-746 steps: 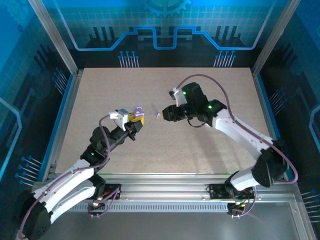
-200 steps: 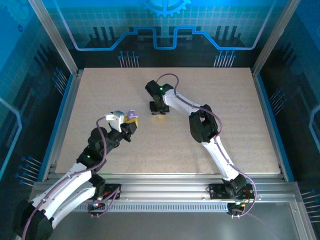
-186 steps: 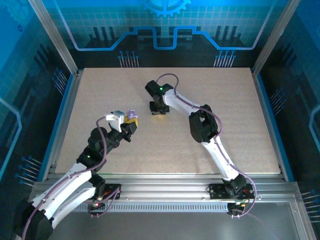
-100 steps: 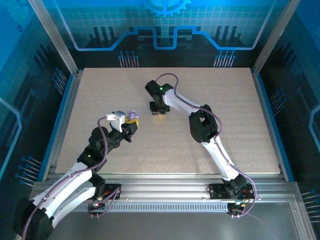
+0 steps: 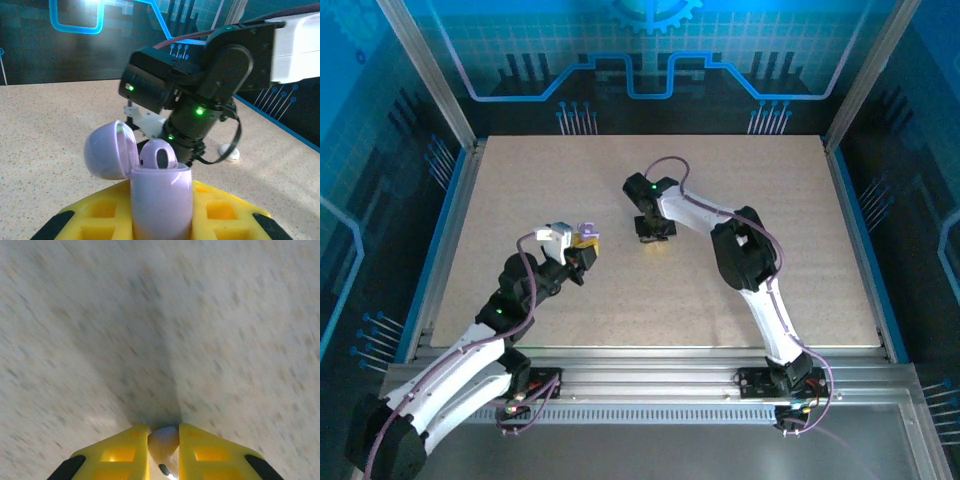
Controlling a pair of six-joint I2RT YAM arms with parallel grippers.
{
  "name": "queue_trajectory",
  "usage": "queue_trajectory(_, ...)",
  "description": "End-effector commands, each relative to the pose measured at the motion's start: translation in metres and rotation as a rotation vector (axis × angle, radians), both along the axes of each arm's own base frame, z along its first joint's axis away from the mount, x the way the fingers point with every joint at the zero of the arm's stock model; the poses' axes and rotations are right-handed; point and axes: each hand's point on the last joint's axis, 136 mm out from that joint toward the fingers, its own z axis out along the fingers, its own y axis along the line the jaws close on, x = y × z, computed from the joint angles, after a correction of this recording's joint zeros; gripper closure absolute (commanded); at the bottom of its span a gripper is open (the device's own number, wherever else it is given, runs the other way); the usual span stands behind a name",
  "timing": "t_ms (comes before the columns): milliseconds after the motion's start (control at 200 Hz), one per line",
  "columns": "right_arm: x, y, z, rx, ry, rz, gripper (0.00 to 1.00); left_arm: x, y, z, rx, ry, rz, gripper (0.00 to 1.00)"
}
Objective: Insert the wireless bluetooth earbuds into the charging case
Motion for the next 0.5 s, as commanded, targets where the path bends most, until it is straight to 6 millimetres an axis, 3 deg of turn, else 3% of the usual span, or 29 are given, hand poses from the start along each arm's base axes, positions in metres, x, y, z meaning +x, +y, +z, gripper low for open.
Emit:
queue_trajectory(0, -0.016, -0.014, 0.011, -0.021, -0.007, -0.025, 0.82, -0.001, -0.001, 0.005, -0.003, -0.023, -0.013, 0.82)
queue_trajectory(225, -0.039, -0.026, -0.002, -0.064, 0.059, -0.011, 0.79, -0.002, 0.0, 0.005, -0.003, -0.023, -0.011, 0.82)
queue_trajectory(495, -0.035, -0.023, -0.003, -0.074, 0.077, 0.02, 0.74, -0.002, 0.001, 0.005, -0.002, -0.021, -0.01, 0.82)
